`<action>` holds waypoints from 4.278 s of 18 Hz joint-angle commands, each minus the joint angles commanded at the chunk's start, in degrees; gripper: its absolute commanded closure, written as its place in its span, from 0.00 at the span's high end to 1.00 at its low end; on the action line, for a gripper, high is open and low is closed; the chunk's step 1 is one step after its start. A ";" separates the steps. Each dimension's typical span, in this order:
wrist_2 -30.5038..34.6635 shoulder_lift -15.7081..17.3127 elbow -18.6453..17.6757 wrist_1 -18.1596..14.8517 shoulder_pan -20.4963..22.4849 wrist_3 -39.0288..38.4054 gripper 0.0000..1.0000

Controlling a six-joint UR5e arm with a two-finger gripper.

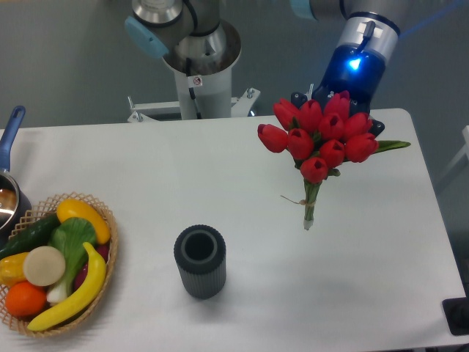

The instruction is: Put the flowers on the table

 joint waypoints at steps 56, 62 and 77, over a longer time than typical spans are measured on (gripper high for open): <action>64.32 -6.67 -3.25 -2.81 -17.92 6.94 0.43; 69.07 -10.01 -3.51 -2.81 -18.63 7.21 0.43; 71.02 -15.20 -6.06 -2.72 -19.51 8.09 0.44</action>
